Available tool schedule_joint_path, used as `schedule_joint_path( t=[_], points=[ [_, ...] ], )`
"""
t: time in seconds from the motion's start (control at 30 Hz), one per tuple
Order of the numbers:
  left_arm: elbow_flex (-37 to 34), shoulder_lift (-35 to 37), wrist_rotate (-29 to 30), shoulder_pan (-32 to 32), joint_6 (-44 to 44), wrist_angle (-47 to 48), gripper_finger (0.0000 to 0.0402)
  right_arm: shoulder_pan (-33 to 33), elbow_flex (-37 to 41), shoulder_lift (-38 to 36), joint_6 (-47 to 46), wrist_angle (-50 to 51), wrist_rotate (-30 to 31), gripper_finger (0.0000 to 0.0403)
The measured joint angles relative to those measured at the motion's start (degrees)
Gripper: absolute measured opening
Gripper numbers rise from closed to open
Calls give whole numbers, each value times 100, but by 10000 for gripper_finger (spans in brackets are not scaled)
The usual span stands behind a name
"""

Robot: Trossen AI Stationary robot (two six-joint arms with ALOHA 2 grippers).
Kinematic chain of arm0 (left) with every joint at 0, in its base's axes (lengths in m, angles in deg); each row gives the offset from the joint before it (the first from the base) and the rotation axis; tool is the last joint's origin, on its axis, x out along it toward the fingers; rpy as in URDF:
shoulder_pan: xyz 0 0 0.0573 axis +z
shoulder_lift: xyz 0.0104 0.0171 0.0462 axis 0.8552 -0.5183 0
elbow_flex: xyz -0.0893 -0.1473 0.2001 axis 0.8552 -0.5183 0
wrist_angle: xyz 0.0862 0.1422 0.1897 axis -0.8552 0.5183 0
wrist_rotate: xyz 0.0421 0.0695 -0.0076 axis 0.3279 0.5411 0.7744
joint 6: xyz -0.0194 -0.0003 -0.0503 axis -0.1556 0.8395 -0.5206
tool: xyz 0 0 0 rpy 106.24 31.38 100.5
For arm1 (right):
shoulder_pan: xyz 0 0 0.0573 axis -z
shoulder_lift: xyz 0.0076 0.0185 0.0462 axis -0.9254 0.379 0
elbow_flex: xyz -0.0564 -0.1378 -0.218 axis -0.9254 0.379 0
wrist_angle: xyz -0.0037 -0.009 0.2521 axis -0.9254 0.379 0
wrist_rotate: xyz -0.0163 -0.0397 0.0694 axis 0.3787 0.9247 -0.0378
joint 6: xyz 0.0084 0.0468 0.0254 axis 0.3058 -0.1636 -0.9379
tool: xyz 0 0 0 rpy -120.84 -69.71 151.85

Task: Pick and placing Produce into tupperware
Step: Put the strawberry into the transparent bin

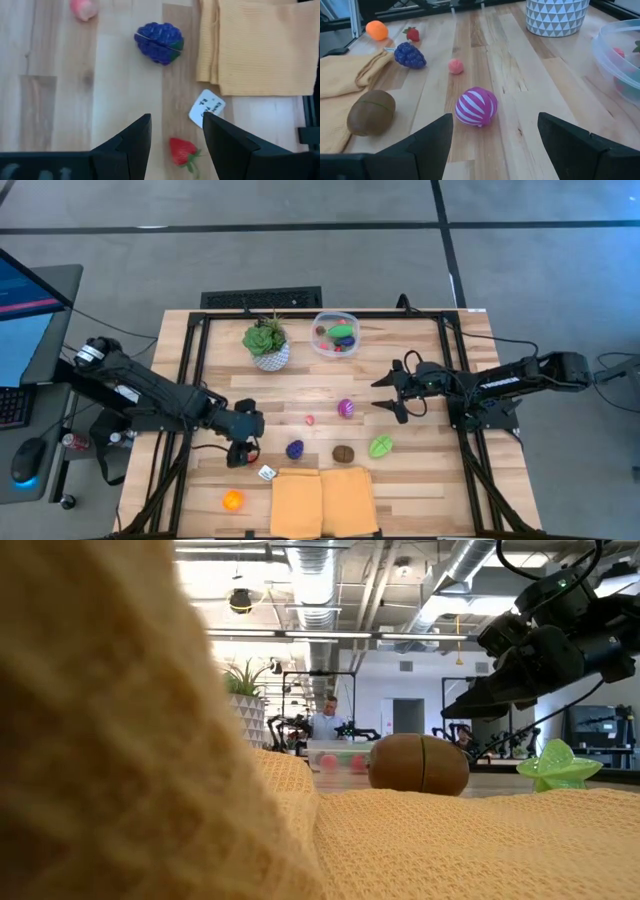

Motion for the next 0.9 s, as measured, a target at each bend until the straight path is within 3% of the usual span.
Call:
schedule_joint_path(
  t=[0.5,0.9],
  points=[
    [-818,-28,369,-918,-1484,-880,169,0,0,0,-2,-13,0,315],
    [-1106,-416,437,-1134,-2409,-1182,169,0,0,0,-4,-28,0,315]
  ],
)
